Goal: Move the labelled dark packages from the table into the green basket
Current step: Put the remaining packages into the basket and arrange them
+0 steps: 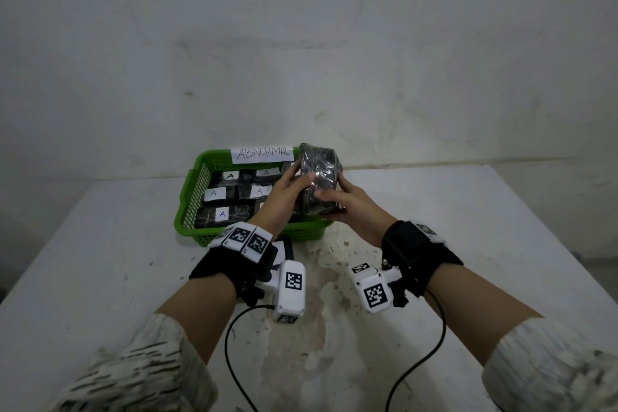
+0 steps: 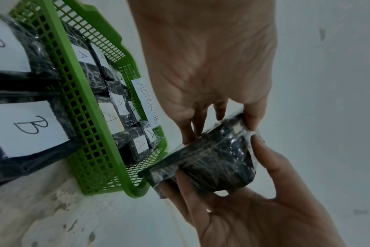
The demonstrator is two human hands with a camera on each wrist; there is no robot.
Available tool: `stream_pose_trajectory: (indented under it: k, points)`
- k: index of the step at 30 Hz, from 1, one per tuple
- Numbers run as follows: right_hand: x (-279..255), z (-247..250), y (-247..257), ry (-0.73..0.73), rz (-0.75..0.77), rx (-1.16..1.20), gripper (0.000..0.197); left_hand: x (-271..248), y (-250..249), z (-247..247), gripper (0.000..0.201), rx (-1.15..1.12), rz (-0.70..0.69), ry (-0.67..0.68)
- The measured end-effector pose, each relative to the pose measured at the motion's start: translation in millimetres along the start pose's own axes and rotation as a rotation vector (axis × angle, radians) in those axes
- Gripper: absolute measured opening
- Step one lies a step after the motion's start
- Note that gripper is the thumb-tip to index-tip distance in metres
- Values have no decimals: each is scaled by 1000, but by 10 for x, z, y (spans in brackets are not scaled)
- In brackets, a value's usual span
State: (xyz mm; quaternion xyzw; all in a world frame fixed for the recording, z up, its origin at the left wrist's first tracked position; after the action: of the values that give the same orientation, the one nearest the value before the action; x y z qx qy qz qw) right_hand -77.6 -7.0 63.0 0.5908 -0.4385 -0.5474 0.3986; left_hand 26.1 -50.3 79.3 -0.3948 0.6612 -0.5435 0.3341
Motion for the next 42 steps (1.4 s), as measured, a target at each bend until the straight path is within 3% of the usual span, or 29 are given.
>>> stream_pose_trajectory:
  k: [2, 5, 8, 10, 12, 15, 17, 20, 23, 26, 30, 36, 39, 42]
  points:
    - [15, 22, -14, -43, 0, -46, 65, 0, 27, -24, 33, 31, 12, 16]
    - [31, 52, -46, -104, -2, -197, 98, 5, 16, -27, 39, 63, 14, -16]
    - [-59, 119, 60, -155, 34, -331, 79, 35, -37, 106, 46, -35, 27, -155]
    - [-90, 237, 100, -213, 84, -517, 78, 46, -8, 251, 53, -133, 67, -261]
    - [-113, 327, 124, -266, 157, -758, 84, 61, 74, 324, 56, -217, 132, -270]
    - [-106, 333, 113, -247, 241, -884, 93, 36, 115, 324, 41, -290, 206, -233]
    - [-80, 328, 113, -240, 294, -817, 90, 22, 137, 290, 35, -379, 232, -224]
    - [-98, 428, 173, -365, 312, -613, 70, -4, 153, 272, 49, -444, 254, -209]
    - [-158, 490, 269, -431, 314, -404, 43, -35, 130, 202, 55, -228, 247, -119]
    - [-165, 433, 305, -401, 279, -288, 34, -83, 67, 47, 58, 16, 187, -21]
    - [-91, 257, 284, -246, 122, -118, 40, -109, 18, -136, 89, 235, 105, 91]
    - [-109, 86, 332, -49, 137, -119, 50, -166, -17, -138, 68, 126, 162, 82]
    - [-82, 56, 273, -21, 147, -213, 65, -161, -14, -136, 55, 110, 153, 104]
    - [-96, 68, 310, -105, 235, -322, 50, -184, -14, -140, 53, 149, 167, 109]
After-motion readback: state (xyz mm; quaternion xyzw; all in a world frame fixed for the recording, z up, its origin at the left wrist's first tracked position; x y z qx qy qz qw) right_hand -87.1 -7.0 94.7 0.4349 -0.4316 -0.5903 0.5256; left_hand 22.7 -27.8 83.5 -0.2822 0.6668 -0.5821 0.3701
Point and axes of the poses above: each hand's wrist, its own x-axis towards the middle knuckle, its own z-axis out of the back of the hand, y = z × x, the point moved 8 cm from there along x, towards the middle knuckle, and after that the axes turned 5 degrees about -z, right-handed, at the moved point
